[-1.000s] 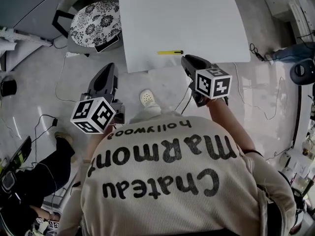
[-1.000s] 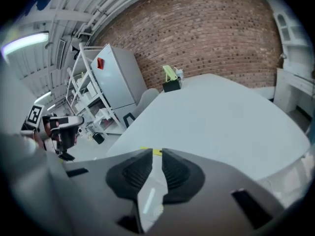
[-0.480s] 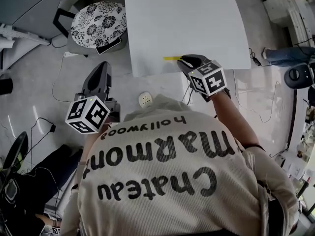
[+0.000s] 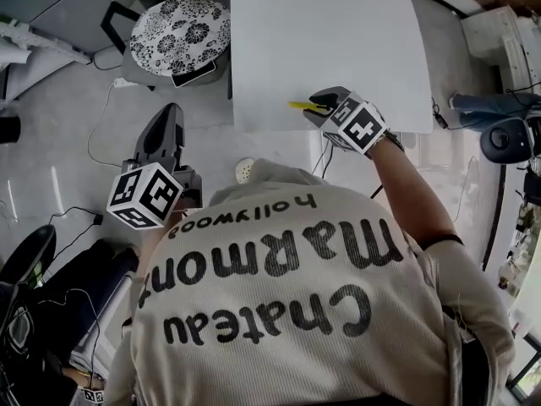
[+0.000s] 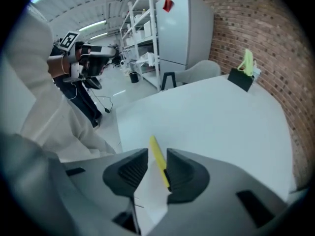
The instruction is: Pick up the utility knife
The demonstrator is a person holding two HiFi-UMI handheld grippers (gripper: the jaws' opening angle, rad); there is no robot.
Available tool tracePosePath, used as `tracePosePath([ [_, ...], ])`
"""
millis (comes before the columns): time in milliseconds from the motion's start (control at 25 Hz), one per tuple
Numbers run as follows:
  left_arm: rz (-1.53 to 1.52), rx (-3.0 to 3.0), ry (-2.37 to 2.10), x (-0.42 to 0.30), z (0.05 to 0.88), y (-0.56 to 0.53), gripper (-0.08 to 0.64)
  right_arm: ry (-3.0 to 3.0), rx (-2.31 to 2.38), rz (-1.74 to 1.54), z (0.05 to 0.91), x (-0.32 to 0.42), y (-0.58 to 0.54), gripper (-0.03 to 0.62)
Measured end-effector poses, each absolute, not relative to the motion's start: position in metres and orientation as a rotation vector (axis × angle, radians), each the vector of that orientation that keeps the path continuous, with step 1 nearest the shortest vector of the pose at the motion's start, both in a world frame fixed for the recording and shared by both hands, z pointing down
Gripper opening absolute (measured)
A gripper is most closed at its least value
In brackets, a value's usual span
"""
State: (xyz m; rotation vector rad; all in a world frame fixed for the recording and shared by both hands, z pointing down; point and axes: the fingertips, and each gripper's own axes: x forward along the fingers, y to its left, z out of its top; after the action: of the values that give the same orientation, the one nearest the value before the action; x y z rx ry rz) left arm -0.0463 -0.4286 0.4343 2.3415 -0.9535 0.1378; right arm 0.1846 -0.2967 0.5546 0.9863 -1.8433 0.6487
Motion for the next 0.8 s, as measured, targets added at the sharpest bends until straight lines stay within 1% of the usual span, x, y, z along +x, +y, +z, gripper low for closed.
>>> tracePosePath([
  [200, 0.127, 2.305, -1.049, -0.06, 0.437, -0.432, 0.0, -1.819, 0.859, 0.607, 0.57, 0.189, -0.302, 0.123],
  [440, 0.119, 2.265, -1.118, -0.066, 0.434, -0.426, 0.0, -1.859, 0.757, 0.642, 0.572, 0.189, -0.301, 0.119],
  [680, 0.092, 2.218, -1.197, -0.047, 0.419, -0.408, 0.0, -1.935, 0.744, 0.674, 0.565, 0.198, -0.303, 0.057],
  [800, 0.074, 2.201, -1.243, -0.035, 0.405, -0.399, 0.0, -1.966, 0.73, 0.684, 0.559, 0.202, -0.305, 0.055],
])
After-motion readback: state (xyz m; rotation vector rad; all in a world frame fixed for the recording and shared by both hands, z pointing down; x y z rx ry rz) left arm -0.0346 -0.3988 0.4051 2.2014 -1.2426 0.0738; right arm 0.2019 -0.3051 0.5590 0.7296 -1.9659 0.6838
